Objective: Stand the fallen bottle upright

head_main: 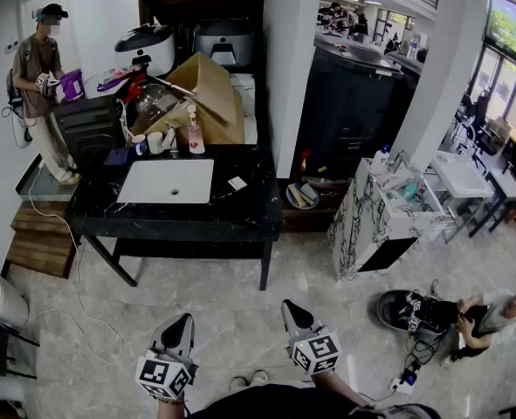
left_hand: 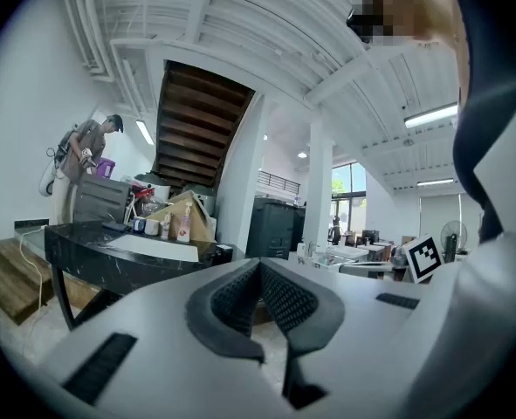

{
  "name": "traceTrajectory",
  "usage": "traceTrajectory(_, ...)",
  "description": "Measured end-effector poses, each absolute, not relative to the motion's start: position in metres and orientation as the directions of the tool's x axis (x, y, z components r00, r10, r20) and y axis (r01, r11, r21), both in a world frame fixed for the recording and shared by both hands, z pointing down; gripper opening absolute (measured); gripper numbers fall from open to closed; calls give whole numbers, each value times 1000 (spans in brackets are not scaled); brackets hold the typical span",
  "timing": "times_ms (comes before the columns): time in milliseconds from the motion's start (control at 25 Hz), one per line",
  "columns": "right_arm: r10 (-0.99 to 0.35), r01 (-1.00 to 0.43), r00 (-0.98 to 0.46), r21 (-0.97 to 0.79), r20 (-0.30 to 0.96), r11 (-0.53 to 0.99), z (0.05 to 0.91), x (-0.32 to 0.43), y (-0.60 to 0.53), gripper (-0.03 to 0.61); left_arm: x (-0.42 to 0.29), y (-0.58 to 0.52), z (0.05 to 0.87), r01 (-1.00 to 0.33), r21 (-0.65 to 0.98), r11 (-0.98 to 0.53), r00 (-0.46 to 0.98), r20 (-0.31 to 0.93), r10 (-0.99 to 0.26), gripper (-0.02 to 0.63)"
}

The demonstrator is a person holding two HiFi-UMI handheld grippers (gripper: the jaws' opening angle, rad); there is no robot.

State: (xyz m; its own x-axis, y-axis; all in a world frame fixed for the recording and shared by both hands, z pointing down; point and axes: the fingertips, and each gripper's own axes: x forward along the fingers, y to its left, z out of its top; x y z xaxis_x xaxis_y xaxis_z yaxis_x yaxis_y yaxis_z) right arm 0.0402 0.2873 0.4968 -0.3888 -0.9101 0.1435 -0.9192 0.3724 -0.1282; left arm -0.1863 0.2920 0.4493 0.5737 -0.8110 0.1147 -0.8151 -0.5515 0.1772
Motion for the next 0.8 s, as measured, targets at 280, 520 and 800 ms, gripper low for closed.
traceTrajectory(280, -913, -922, -384, -117, 140, 370, 494, 40, 280, 5, -186, 283, 455, -837, 122, -533, 546, 170, -820, 0)
traceTrajectory(520, -917, -925, -376, -113, 135, 363, 494, 47, 278, 5, -182, 279, 461, -837, 113, -535, 547, 182, -817, 0)
traceTrajectory(800, -913, -918, -393, -112, 107, 382, 491, 49, 275, 5, -174, 273, 461, -837, 76, -542, 546, 189, -816, 0)
